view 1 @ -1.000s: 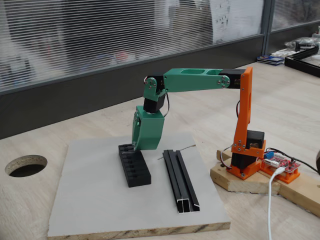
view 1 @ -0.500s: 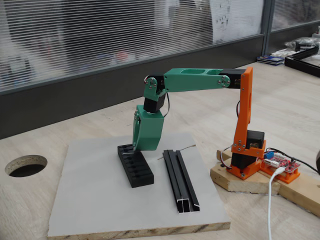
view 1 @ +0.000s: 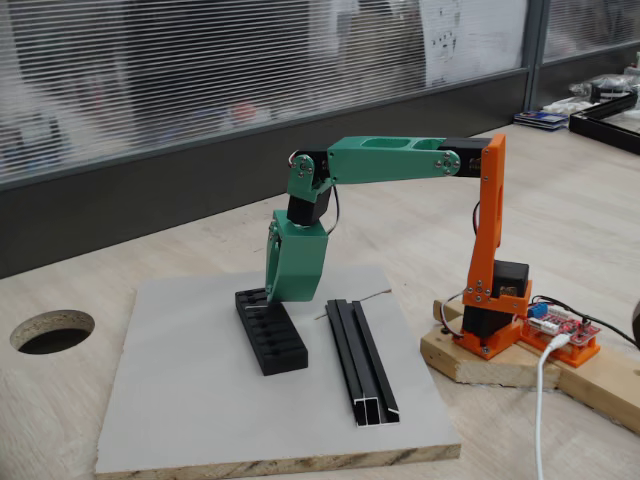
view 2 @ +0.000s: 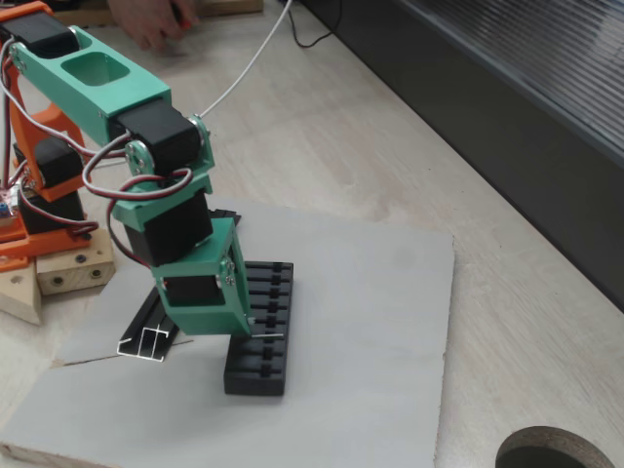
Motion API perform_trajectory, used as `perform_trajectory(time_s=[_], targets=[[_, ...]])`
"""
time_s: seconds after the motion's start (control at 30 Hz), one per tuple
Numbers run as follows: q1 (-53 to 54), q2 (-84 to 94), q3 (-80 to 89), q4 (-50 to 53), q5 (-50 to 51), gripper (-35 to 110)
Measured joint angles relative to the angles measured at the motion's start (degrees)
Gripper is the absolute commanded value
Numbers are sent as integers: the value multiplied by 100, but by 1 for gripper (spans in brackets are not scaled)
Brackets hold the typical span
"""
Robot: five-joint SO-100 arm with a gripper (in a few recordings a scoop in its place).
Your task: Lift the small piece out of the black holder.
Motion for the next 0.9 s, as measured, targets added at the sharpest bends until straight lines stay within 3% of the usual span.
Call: perform_trajectory(time_s=[0.9], targets=[[-35,712,0,9,-35,5]])
